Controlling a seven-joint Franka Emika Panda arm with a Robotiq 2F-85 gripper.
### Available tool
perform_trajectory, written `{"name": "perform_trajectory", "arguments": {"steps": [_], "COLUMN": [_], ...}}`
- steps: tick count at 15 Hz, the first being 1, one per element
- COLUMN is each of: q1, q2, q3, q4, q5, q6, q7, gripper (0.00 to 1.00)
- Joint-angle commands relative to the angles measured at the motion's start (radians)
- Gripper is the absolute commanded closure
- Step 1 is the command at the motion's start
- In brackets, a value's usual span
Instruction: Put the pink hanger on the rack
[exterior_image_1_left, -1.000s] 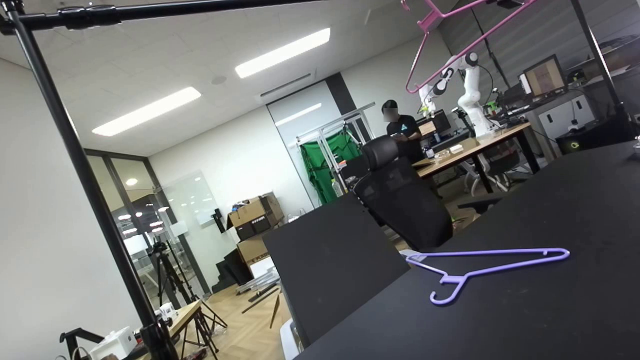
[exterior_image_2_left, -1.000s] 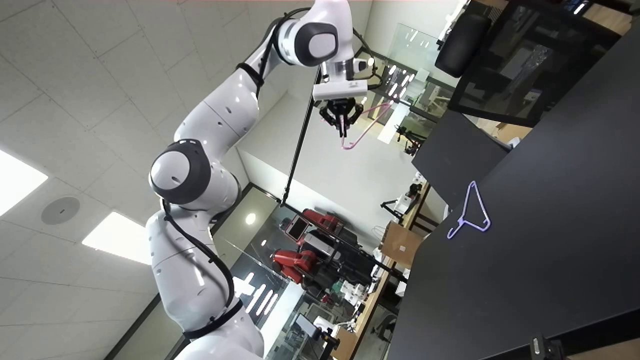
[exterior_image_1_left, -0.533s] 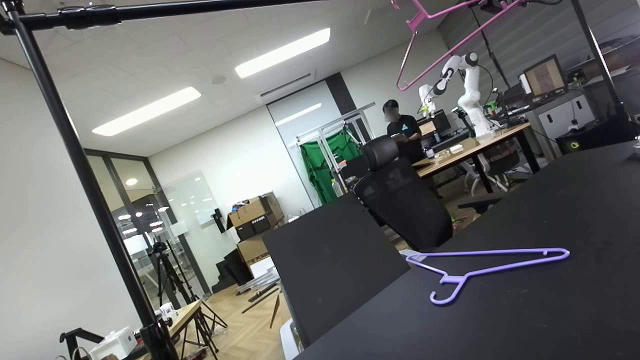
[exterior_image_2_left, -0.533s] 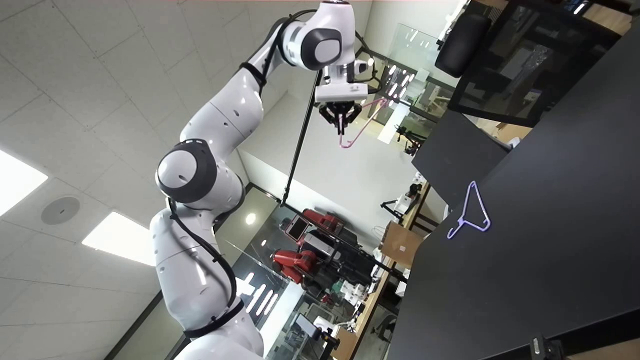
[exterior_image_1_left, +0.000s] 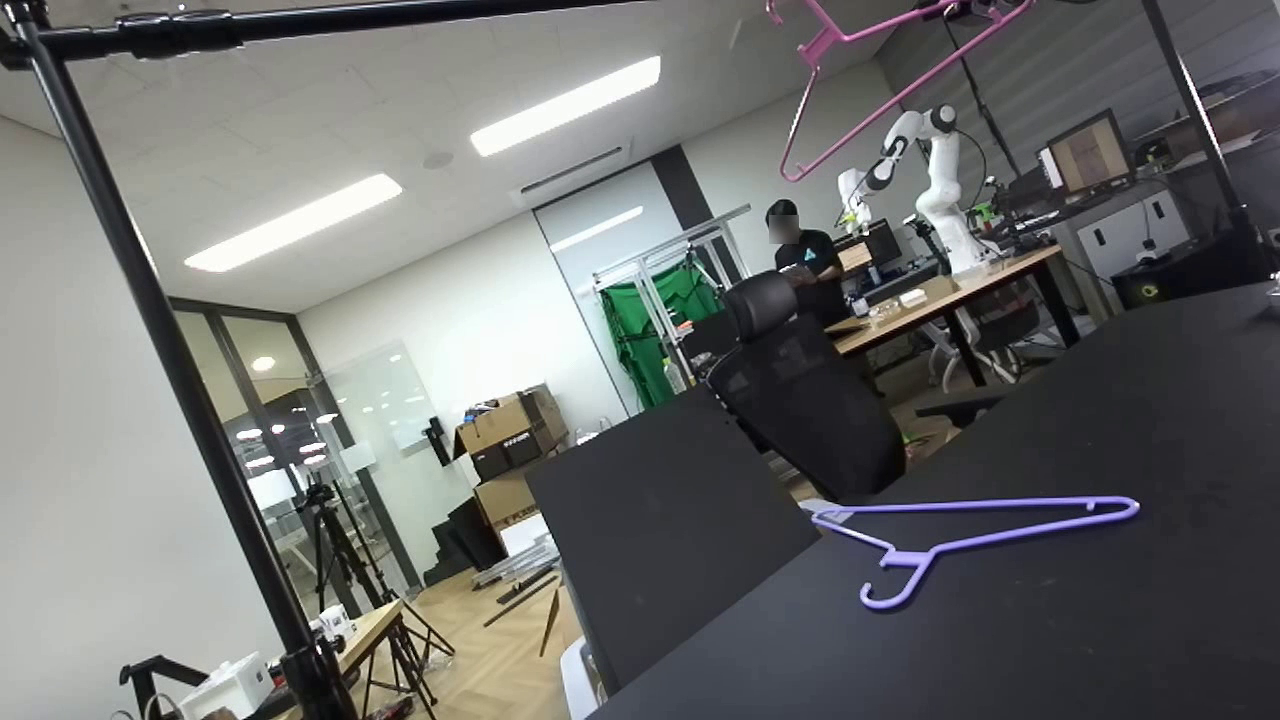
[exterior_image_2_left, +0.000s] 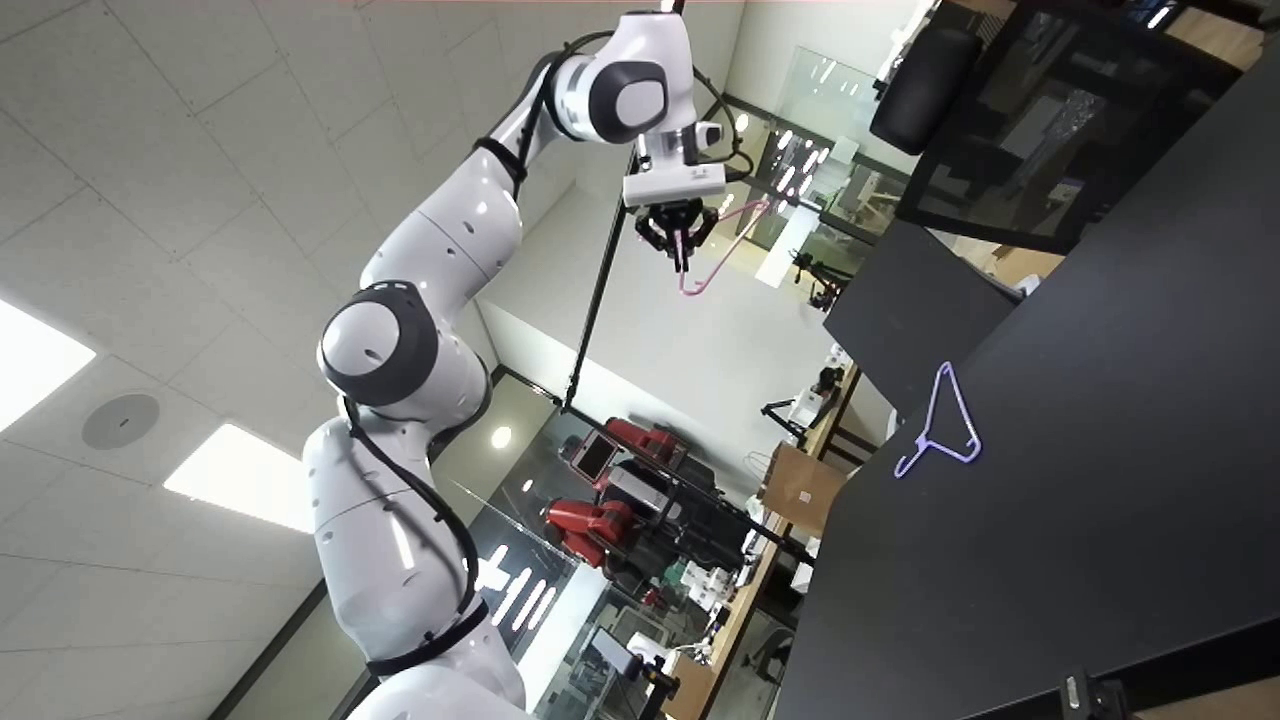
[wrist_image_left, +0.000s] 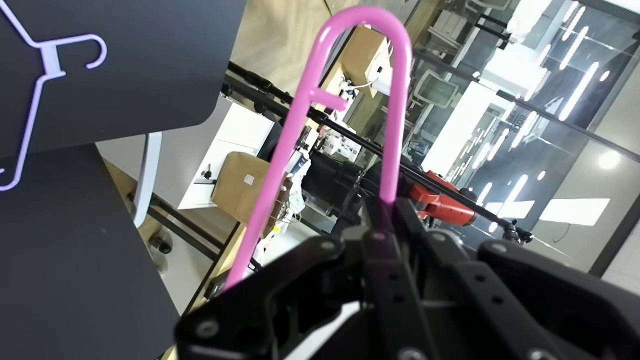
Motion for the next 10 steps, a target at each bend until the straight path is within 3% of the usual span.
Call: {"name": "perform_trajectory", "arguments": {"steps": [1,9,10], "q1": [0.0,0.0,-0.001], "q2": [0.0,0.0,-0.003], "q3": [0.0,-0.006,-0.001], "q4": [0.0,0.0,0.003], "q5": [0.0,0.0,0.005], "q6": [0.0,0.0,-0.012], "q7": [0.0,0.0,-0.013], "gripper": [0.92,0.92,0.98]}}
